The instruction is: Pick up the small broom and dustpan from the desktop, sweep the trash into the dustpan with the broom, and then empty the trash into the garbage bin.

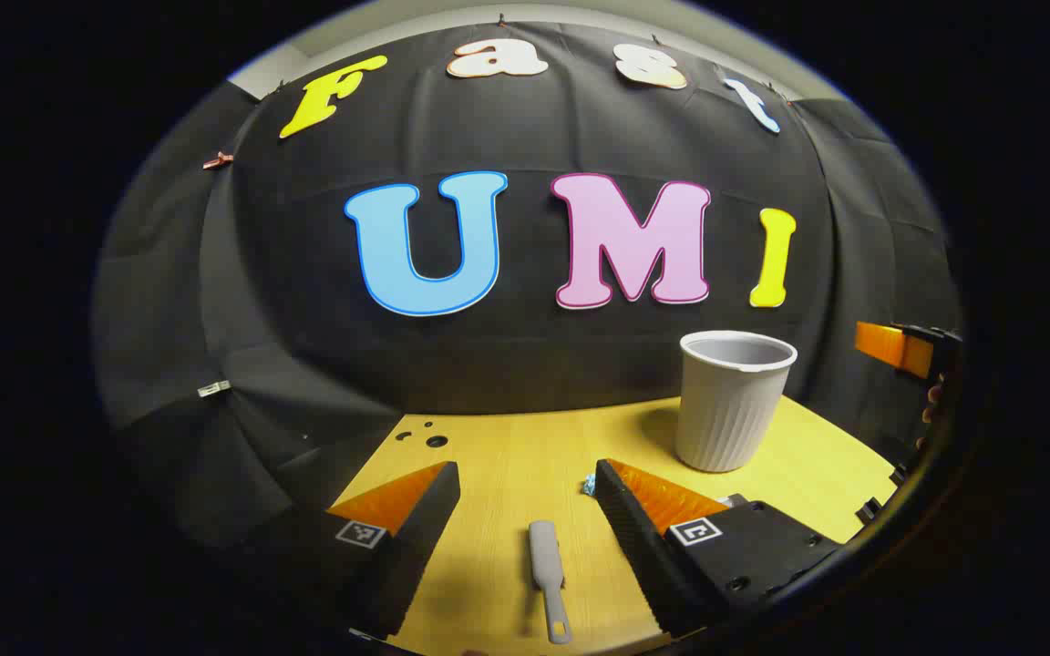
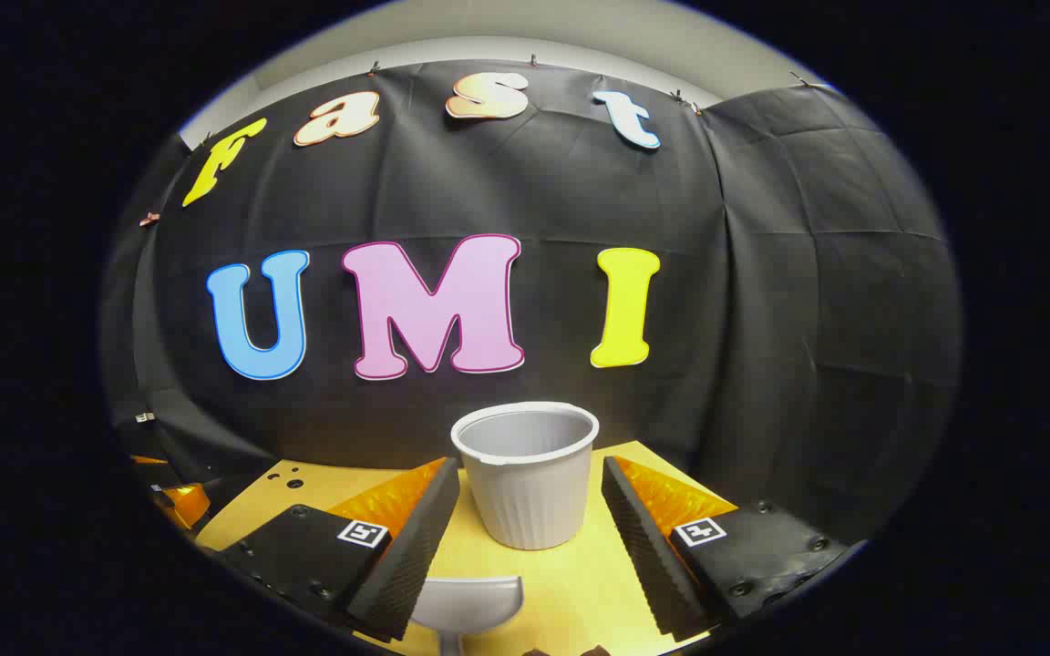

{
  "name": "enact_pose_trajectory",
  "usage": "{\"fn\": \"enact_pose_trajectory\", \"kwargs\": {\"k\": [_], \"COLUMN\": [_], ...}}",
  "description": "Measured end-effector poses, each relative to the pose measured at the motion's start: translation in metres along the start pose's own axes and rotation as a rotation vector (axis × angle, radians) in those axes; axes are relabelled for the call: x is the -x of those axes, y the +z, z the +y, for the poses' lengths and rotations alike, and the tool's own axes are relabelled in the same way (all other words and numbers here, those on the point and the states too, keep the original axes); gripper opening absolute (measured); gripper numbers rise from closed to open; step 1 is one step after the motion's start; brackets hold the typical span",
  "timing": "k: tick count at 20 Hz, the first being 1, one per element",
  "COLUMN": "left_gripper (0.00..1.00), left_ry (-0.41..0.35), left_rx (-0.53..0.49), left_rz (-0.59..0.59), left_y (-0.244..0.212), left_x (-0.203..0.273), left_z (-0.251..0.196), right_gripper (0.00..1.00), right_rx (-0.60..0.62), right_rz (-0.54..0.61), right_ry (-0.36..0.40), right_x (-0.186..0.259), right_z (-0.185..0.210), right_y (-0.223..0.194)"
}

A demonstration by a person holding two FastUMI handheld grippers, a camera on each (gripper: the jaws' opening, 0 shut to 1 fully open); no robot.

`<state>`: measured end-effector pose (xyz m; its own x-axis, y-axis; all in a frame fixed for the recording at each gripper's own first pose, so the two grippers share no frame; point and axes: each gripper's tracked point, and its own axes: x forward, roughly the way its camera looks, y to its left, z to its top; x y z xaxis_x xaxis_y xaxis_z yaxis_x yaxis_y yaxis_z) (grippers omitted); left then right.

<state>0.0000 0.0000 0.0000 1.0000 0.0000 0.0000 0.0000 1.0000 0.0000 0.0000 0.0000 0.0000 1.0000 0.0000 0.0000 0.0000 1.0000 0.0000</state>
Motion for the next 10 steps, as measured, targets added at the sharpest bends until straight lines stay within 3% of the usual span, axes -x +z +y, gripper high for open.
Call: {"fn": "enact_pose_trajectory", "kwargs": {"k": [4,10], "left_gripper": [0.96,0.98], "left_ry": [-0.044,0.012], "left_rx": [0.063,0.117], "left_rz": [0.037,0.096], "left_y": [-0.019,-0.035], "left_x": [0.0,-0.005], "left_z": [0.005,0.007], "right_gripper": [0.98,0.97], "right_rx": [0.033,0.062], "right_rz": [-0.006,0.061], "right_ry": [0.039,0.157], "right_x": [0.006,-0.016], "right_z": [0.027,0.042], "right_y": [0.002,-0.023]}}
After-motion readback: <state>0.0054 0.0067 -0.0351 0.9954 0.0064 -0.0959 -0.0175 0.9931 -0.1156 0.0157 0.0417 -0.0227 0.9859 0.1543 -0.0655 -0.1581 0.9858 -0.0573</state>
